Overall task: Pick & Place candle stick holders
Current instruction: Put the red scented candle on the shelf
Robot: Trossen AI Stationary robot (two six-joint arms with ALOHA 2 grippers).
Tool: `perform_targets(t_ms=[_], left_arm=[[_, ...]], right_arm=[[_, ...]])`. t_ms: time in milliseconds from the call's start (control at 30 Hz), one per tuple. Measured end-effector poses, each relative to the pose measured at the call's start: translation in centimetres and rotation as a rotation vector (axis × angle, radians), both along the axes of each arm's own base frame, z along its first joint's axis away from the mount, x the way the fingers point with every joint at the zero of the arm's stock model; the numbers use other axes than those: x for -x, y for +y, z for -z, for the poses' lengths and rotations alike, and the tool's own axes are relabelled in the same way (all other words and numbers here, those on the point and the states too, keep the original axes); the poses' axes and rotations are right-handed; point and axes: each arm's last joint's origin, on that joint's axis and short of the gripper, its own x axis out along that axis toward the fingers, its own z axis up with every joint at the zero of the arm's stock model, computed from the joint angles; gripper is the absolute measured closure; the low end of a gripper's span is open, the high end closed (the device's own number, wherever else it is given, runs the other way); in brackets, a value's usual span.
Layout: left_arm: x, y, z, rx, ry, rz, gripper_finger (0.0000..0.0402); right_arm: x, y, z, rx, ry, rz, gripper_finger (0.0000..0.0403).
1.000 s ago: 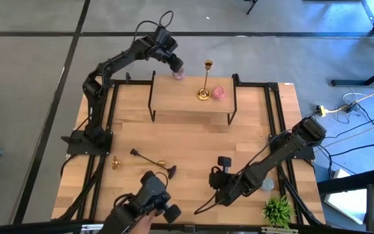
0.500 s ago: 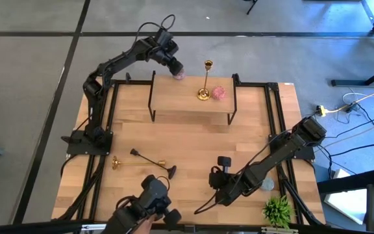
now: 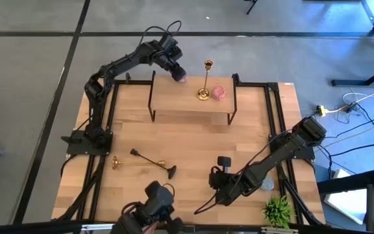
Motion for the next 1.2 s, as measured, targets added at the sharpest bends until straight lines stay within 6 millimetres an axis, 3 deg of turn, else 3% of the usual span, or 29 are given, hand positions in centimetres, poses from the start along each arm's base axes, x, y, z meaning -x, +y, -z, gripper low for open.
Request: perform_targets(t_ms=[1033, 1200], left_arm=[[-2.7, -4.1, 0.5, -0.028, 0.133, 0.159, 0.04], [-2.5, -3.9, -0.8, -0.105, 0.097, 0.114, 0.04]], right_arm=[[0.0, 0.0, 0.0, -0.006, 0.004, -0.003, 0.0403], [0.0, 0.0, 0.0, -0.007, 0.004, -0.001, 0.0403]])
